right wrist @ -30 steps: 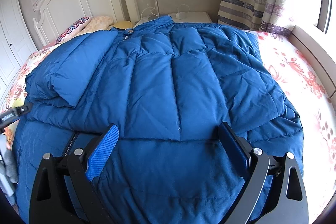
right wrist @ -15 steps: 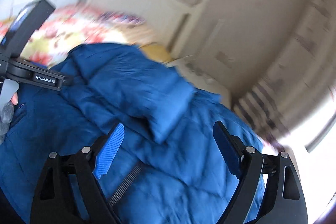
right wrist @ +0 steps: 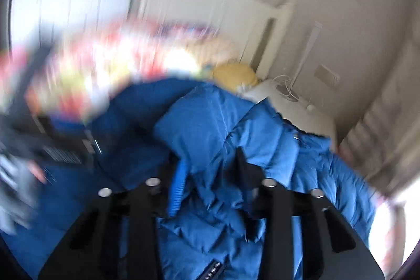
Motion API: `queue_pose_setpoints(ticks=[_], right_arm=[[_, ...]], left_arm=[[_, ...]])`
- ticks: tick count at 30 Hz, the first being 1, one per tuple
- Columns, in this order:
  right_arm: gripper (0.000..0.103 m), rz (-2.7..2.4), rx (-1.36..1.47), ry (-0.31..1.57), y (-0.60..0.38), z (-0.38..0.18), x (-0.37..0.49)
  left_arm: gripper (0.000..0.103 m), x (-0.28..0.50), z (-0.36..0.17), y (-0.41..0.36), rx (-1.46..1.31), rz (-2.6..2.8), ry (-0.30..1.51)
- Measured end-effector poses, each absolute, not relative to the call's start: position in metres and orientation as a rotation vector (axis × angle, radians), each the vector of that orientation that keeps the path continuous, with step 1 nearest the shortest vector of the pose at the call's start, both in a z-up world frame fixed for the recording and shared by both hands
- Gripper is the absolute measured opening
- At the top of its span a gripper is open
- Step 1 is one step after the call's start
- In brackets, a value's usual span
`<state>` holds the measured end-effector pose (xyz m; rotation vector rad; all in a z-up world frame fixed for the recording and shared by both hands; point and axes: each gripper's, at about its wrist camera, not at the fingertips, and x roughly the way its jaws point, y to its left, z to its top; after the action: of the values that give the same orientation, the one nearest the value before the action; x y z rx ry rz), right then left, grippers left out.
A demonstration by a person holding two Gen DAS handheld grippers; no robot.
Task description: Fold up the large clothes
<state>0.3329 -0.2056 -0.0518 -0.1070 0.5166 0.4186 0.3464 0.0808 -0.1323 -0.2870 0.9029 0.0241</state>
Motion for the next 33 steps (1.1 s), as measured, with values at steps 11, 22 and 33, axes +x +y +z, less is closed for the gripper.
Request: queue_pose_setpoints(ticks=[11, 22, 33], right_arm=[[0.044, 0.157, 0.625, 0.767, -0.402, -0.131, 0.333], [0.037, 0.167, 0.720, 0.781, -0.399, -0.136, 0.360], [0.020, 0.160, 0.588, 0.602, -0.396, -0.095, 0.295]], left_arm=[[0.093, 0.347, -0.133, 0.079, -0.282, 0.029, 0.902], [0.093, 0.346, -0.133, 0.080, -0.290, 0.027, 0.901], [0.093, 0.347, -0.132, 0.078, -0.276, 0.026, 0.901]])
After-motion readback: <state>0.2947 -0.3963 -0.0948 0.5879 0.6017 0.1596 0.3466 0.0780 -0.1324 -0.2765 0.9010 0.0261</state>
